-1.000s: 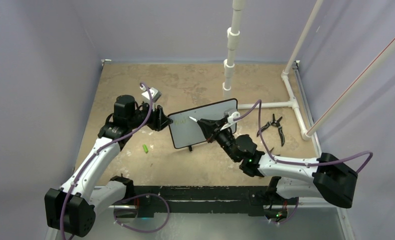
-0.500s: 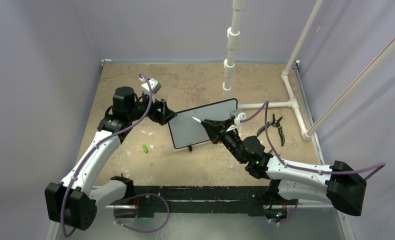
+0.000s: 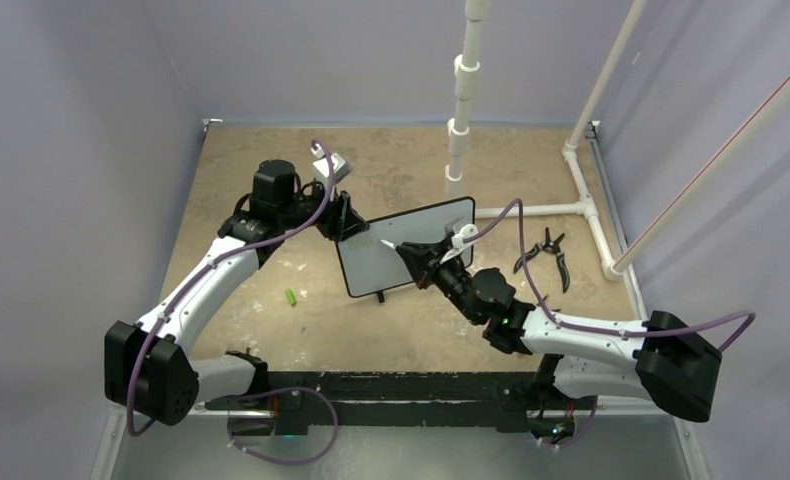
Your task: Write a sentence on the whiteboard
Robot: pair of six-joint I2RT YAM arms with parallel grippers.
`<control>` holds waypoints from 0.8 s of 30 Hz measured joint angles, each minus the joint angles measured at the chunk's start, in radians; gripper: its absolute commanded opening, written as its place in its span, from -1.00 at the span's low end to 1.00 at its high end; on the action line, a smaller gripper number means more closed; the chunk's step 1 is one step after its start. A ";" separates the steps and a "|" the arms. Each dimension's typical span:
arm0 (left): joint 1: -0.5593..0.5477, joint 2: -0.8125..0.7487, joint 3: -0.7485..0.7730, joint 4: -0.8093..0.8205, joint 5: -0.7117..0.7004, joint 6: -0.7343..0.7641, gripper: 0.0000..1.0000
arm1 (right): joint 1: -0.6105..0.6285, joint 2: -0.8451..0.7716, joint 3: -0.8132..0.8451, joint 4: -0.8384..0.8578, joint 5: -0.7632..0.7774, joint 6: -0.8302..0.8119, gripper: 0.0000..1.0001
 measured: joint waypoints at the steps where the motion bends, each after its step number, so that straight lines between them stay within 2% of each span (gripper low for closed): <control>1: 0.000 0.001 0.000 0.000 0.003 0.003 -0.14 | -0.001 0.003 0.002 0.000 0.001 0.000 -1.00; 8: -0.003 0.014 0.004 0.000 0.018 0.005 -0.22 | -0.006 0.033 0.028 0.004 0.003 -0.002 -1.00; 19: -0.009 0.023 0.004 0.000 0.044 0.010 -0.73 | -0.012 0.054 0.035 0.006 0.007 -0.003 -1.00; 24: -0.015 0.023 0.004 0.001 0.065 0.023 -0.90 | -0.014 0.064 0.043 0.008 0.007 -0.003 -1.00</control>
